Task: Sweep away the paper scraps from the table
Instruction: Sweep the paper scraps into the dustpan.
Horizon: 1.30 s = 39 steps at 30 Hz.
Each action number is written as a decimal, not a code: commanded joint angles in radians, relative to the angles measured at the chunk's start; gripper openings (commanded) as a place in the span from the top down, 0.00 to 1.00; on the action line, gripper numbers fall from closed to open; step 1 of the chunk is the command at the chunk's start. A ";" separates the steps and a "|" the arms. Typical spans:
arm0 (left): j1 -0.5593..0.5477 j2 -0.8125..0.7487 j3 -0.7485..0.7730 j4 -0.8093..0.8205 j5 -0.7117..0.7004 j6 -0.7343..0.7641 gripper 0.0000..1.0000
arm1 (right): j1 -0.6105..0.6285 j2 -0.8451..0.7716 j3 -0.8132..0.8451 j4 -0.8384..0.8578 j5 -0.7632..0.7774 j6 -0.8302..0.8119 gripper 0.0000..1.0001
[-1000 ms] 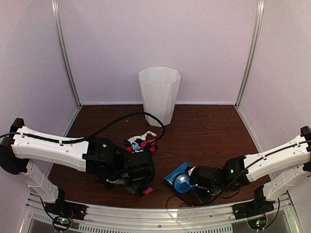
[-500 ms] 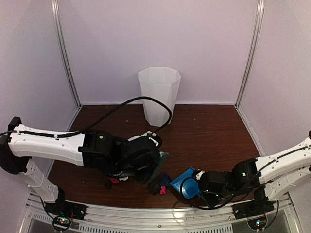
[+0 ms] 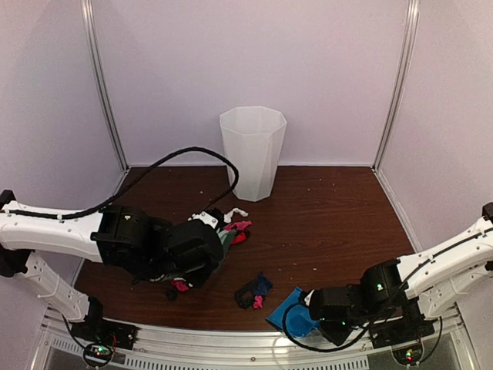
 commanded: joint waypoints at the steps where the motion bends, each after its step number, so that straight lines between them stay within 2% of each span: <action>1: 0.007 -0.028 -0.067 0.040 -0.021 -0.021 1.00 | 0.010 0.055 0.079 -0.074 -0.019 -0.061 1.00; 11: 0.045 0.056 -0.100 0.177 0.091 0.107 1.00 | 0.002 0.223 0.172 -0.056 -0.134 -0.129 1.00; 18: 0.081 0.154 -0.069 0.222 0.190 0.195 1.00 | -0.108 0.260 0.220 -0.036 -0.230 -0.199 1.00; 25: 0.087 0.228 -0.021 0.249 0.279 0.256 1.00 | -0.193 0.320 0.261 -0.070 -0.216 -0.247 1.00; 39: 0.086 0.225 -0.029 0.355 0.400 0.296 1.00 | -0.208 0.388 0.325 -0.078 -0.144 -0.273 1.00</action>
